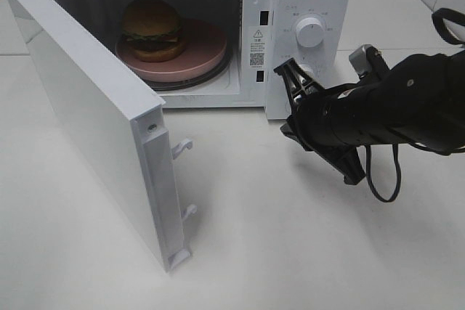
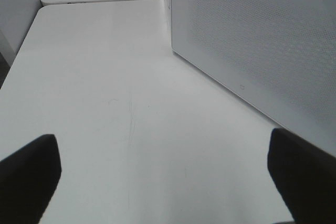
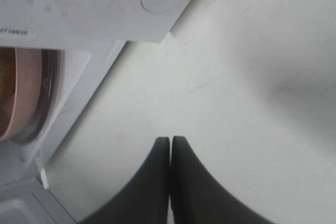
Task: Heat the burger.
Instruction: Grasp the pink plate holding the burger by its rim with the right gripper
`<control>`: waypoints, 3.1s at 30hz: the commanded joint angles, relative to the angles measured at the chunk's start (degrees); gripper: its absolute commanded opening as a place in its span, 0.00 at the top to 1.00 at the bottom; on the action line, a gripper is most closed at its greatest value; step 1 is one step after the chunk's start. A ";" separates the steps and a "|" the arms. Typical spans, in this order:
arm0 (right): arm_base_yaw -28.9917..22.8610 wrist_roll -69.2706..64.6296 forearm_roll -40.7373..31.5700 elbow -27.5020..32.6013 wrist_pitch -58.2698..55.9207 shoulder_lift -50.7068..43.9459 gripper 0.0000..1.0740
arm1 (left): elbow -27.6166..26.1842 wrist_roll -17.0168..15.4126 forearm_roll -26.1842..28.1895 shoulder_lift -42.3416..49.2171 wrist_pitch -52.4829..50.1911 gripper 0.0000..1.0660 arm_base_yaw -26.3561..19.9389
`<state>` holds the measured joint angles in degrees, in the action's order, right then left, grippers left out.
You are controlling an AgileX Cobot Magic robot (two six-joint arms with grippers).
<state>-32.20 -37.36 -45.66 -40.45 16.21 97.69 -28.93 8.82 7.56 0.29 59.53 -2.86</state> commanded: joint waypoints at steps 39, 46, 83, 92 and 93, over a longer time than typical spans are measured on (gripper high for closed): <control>6.02 85.14 38.10 -22.12 -66.81 -4.93 0.98 | 0.11 -0.06 0.29 1.09 0.17 0.06 0.00; 6.02 112.87 38.27 -22.40 -66.29 -4.93 0.91 | 0.11 -0.06 0.29 1.09 0.17 0.06 0.00; -3.38 111.73 48.47 -29.39 -43.03 -0.11 0.17 | 0.11 -0.06 0.29 1.09 0.17 0.06 0.00; -4.76 110.47 48.59 -34.32 -39.99 5.16 0.18 | 0.11 -0.06 0.29 1.09 0.17 0.06 0.00; -4.87 110.24 48.59 -35.35 -39.25 6.47 0.18 | 0.11 -0.06 0.29 1.09 0.17 0.06 0.00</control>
<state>-36.78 73.85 2.75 -74.77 -23.72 103.19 -28.93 8.82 7.56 0.29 59.53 -2.86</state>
